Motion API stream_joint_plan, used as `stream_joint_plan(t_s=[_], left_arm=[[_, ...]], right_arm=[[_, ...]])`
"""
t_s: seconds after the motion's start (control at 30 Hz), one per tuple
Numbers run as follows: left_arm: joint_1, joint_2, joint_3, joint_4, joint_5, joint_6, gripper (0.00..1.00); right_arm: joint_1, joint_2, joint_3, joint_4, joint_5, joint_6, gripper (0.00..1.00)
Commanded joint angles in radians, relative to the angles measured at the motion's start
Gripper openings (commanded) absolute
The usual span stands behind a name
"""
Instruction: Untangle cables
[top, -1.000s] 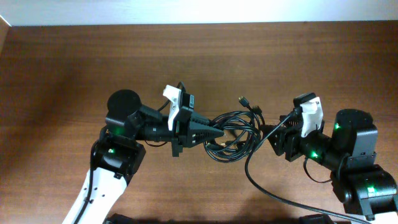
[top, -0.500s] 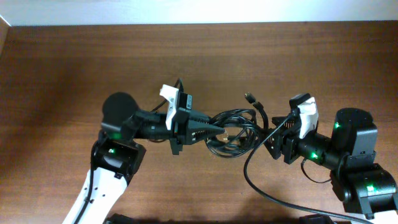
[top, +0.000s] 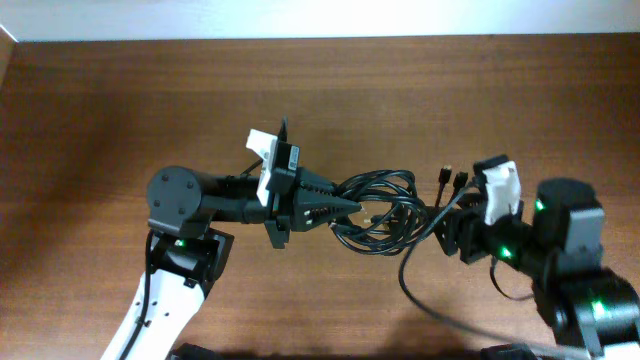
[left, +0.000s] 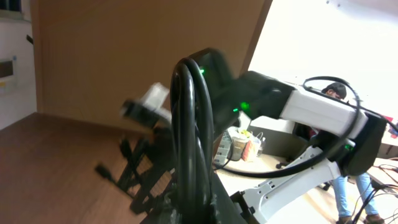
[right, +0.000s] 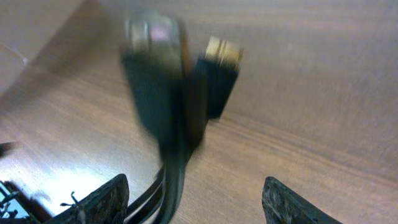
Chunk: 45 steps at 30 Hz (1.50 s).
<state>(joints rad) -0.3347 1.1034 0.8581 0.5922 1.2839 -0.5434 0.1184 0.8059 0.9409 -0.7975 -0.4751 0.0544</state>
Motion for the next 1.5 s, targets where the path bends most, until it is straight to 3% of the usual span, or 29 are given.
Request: stream_joint_plan(t_s=[0.0, 0.2, 0.33, 0.57, 0.83, 1.2, 1.33, 1.47], left_arm=[[-0.003, -0.009, 0.012, -0.011, 0.003, -0.002, 0.0], [-0.003, -0.008, 0.012, -0.011, 0.003, -0.002, 0.0], [-0.003, -0.008, 0.012, -0.138, 0.014, 0.045, 0.0], [-0.006, -0.008, 0.012, -0.137, 0.022, 0.044, 0.0], [-0.093, -0.008, 0.012, -0.122, 0.018, 0.044, 0.0], [-0.191, -0.008, 0.012, -0.123, 0.018, 0.044, 0.0], [-0.23, -0.008, 0.012, -0.132, 0.018, 0.044, 0.0], [-0.24, -0.008, 0.012, -0.229, 0.022, 0.045, 0.0]], right_arm=[[-0.002, -0.136, 0.01, 0.012, 0.009, 0.006, 0.7], [-0.002, -0.277, 0.01, 0.029, -0.008, 0.006, 0.73], [-0.002, -0.279, 0.01, 0.075, -0.217, -0.111, 0.73], [-0.002, -0.278, 0.01, 0.108, -0.198, -0.109, 0.73], [-0.002, -0.268, 0.009, 0.14, -0.104, -0.109, 0.75], [-0.002, -0.204, 0.009, 0.184, -0.119, -0.109, 0.74], [-0.002, -0.201, 0.009, 0.189, -0.009, -0.109, 0.74], [-0.002, -0.201, 0.009, 0.156, 0.28, -0.093, 0.74]])
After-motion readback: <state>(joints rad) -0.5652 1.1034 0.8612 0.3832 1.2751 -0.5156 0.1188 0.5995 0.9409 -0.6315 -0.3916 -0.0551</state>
